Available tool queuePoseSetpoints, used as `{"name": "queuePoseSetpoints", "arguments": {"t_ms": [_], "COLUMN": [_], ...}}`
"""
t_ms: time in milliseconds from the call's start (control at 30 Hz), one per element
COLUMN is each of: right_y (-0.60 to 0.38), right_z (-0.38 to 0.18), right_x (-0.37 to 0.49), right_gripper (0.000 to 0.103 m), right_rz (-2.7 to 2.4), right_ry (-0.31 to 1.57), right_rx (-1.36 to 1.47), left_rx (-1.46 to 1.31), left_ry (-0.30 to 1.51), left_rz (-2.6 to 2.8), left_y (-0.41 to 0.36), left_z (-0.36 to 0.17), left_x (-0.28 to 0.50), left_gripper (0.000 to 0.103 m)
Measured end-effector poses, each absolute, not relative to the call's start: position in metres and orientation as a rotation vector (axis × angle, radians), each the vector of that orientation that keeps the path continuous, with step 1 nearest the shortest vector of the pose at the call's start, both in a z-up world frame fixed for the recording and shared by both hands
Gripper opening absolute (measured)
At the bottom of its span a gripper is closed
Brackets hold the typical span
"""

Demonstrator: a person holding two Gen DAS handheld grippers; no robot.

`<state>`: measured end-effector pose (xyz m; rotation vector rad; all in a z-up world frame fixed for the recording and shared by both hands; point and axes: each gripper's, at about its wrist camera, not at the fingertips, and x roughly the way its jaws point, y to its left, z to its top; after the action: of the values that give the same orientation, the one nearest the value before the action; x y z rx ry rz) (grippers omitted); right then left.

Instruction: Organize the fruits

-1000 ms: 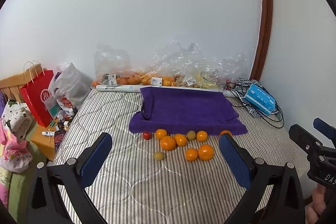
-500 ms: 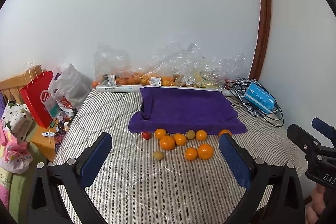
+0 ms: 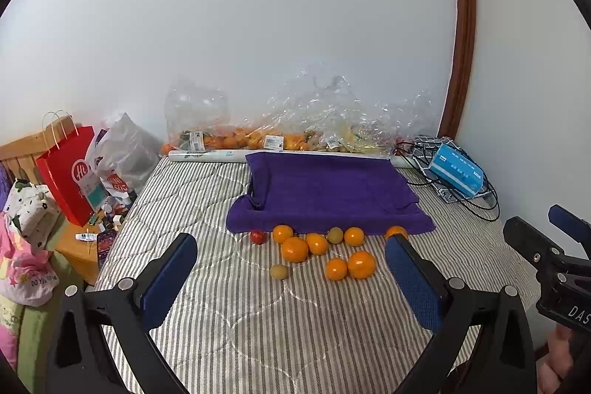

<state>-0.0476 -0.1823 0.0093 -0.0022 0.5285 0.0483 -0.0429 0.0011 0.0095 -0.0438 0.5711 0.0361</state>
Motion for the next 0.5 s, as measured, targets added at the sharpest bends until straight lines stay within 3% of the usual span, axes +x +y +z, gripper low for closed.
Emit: {"name": "queuePoseSetpoints", "arguments": {"t_ms": [500], "right_y": [-0.1786], "right_z": [0.012], "right_x": [-0.0508], "right_gripper": [0.103], "right_rz": [0.064], "right_ry": [0.519], "right_rx": [0.002], "left_rx": [-0.049], "left_ry": [0.562], "left_rz": [0.039], "left_y": [0.0002], "left_z": [0.0136], "left_x": [-0.044], "left_gripper": [0.102]}}
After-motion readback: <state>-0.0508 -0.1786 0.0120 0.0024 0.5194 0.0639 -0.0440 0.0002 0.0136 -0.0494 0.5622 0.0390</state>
